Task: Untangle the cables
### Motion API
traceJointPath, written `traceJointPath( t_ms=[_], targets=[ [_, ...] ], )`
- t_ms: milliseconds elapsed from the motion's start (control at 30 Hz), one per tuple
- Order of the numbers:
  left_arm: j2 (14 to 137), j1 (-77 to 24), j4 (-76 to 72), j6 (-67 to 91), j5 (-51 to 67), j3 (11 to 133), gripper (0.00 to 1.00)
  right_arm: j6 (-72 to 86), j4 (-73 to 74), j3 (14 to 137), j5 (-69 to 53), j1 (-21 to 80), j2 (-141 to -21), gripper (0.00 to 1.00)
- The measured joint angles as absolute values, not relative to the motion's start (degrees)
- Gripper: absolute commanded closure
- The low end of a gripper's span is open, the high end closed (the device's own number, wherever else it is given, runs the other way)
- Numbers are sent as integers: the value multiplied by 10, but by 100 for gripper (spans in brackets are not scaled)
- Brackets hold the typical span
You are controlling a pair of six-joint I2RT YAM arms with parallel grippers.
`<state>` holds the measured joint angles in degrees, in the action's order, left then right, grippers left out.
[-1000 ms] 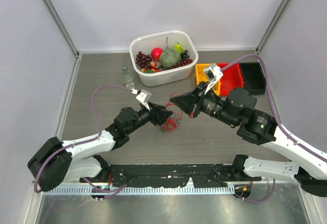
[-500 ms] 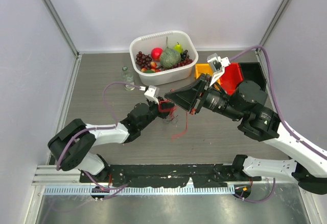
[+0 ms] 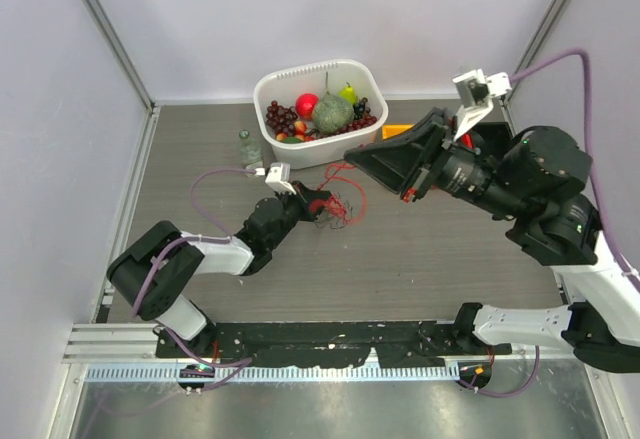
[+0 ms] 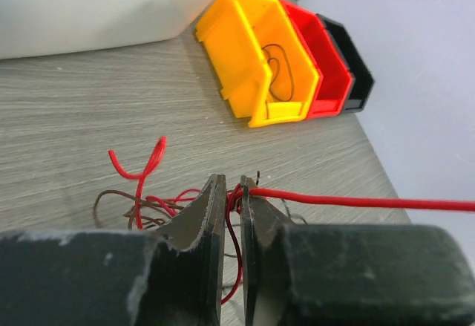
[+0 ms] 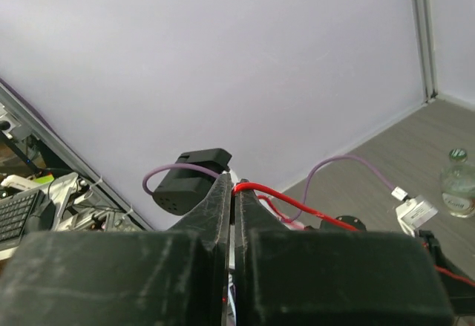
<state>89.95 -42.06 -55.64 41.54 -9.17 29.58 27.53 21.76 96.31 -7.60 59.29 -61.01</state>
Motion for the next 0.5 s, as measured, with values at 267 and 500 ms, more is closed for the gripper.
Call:
traceJointPath(
  t_ms=[267,500],
  targets=[
    [889,-420,-578,440,-83,286,80,222,225,978,-31,593,-580,99],
    [836,-420,-555,468,-132,256,51,165,241,976,31,594,-528,99]
  ],
)
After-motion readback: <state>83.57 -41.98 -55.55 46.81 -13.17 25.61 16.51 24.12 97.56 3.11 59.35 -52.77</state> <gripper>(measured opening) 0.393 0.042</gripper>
